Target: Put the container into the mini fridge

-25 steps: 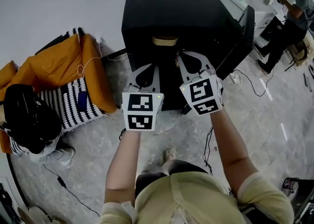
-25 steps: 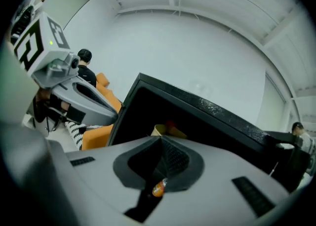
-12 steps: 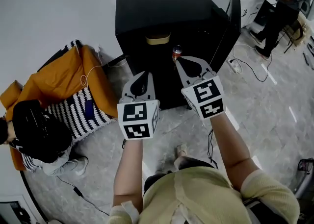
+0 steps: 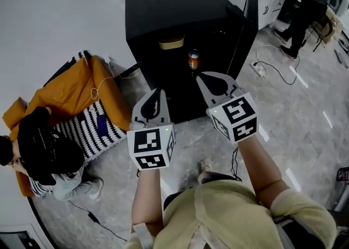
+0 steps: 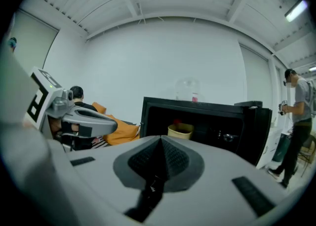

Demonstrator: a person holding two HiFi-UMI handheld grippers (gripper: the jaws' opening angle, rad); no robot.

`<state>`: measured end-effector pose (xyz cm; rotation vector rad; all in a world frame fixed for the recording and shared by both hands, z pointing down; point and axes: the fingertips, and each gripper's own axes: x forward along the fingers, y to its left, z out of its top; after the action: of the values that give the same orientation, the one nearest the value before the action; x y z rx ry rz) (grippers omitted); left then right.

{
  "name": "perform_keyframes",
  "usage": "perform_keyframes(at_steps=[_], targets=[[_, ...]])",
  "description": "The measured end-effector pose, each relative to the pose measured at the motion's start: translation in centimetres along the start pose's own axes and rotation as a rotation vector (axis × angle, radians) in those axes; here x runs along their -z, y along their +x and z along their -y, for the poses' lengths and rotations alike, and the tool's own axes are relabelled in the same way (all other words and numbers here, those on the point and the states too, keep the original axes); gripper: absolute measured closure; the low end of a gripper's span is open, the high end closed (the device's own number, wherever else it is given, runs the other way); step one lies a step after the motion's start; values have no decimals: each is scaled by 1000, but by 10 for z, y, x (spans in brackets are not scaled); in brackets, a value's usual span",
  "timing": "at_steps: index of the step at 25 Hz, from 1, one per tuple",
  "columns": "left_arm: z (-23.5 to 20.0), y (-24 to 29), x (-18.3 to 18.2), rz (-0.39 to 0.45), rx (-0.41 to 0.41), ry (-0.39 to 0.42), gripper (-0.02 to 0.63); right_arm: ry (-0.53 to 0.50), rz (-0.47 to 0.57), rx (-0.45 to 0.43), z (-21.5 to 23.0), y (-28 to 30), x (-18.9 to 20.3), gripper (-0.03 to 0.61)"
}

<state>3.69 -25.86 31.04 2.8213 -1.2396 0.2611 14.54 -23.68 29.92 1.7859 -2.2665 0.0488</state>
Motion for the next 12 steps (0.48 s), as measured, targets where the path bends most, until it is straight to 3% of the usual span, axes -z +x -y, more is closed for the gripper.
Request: perform_keyframes(at_steps=[12], targets=[[-2,-37,8,-20,-24,17,591,66,25,-15,-16,-36,-1,551]])
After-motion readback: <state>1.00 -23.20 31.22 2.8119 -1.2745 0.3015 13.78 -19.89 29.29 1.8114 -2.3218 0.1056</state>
